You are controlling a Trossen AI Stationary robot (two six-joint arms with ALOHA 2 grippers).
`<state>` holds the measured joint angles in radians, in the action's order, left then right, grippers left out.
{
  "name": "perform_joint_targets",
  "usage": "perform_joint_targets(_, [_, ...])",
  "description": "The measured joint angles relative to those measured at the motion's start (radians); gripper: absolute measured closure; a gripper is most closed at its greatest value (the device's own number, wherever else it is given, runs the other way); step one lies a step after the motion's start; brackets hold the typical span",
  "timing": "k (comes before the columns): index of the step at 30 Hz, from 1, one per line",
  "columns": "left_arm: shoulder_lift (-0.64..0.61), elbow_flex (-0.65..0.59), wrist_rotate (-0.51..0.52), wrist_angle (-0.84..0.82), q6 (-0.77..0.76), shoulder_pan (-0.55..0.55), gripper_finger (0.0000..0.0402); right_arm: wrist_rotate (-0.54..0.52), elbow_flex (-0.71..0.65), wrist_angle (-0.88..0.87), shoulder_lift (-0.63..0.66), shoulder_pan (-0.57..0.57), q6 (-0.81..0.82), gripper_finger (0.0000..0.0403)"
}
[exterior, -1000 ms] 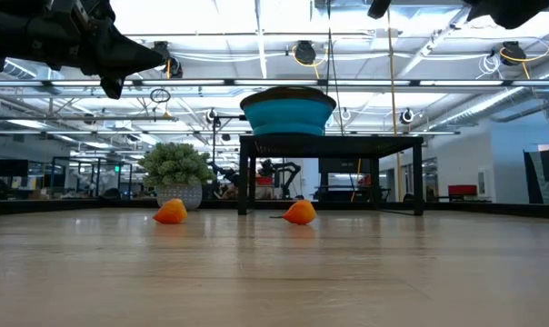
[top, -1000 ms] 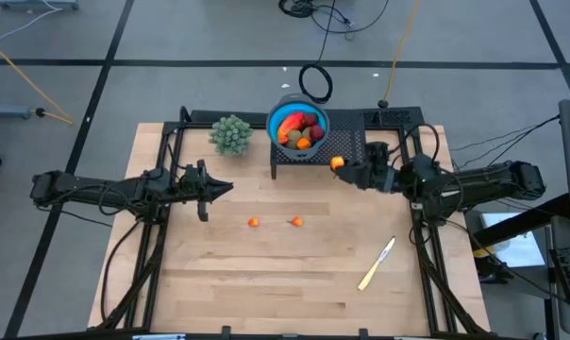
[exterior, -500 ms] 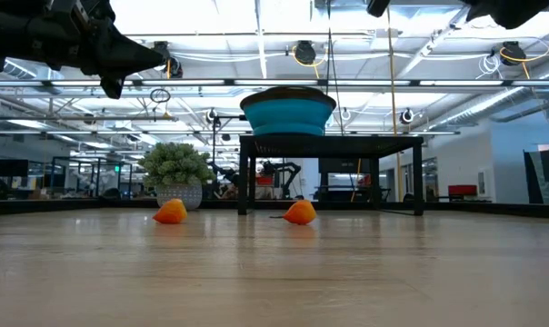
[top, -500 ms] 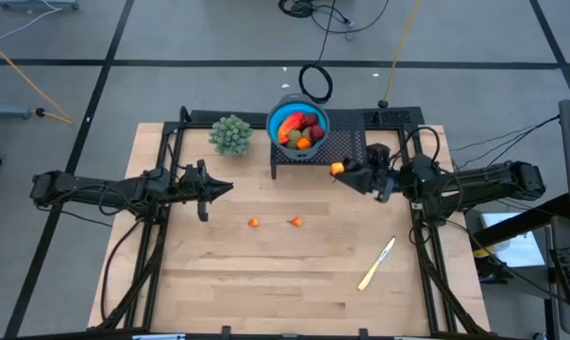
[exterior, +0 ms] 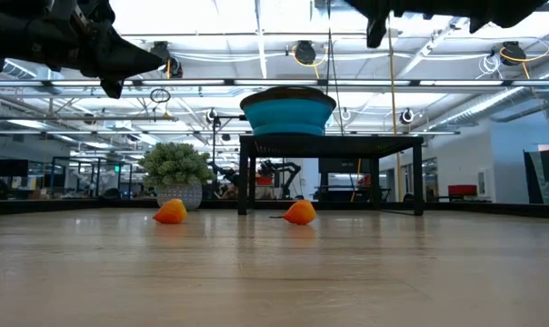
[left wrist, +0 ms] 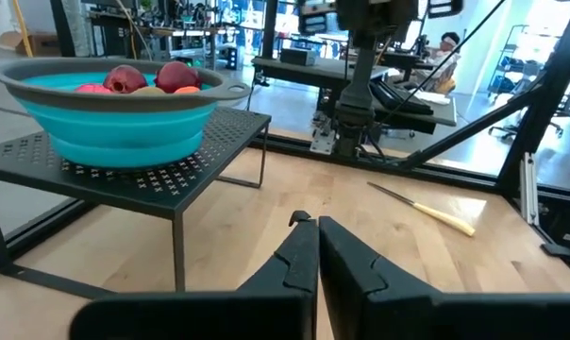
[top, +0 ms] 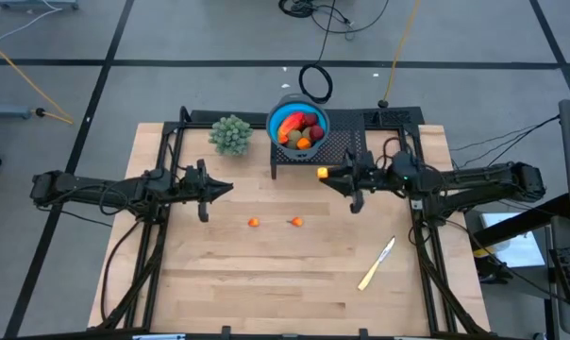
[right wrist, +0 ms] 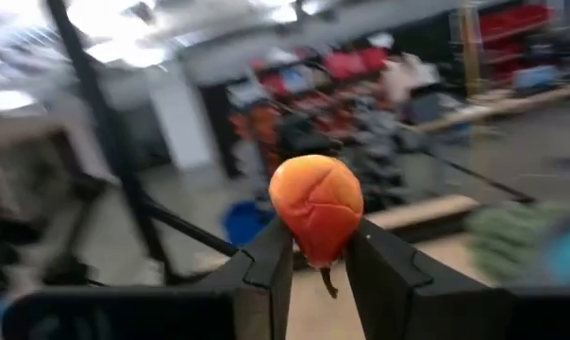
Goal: Pick & Place Fruit
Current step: Put the orange peach into the blue strainer bowl on the shelf
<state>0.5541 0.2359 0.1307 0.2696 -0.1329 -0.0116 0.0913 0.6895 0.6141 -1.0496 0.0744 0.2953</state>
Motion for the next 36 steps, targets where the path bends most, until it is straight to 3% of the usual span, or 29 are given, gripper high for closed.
perform_joint_targets(7, [0.0,0.0,0.001,-0.007,0.0,0.0,0.0385,-0.103,0.087,-0.271,0.0,0.071,-0.183,0.0321])
perform_joint_targets(13, [0.0,0.0,0.002,-0.007,0.023,0.0,0.04,-0.174,0.157,-0.352,-0.014,0.141,-0.285,0.0321])
perform_joint_targets(36, [-0.029,0.0,0.009,-0.008,0.024,-0.001,0.0385,-0.17,0.501,-0.54,-0.366,0.303,-0.477,0.0321])
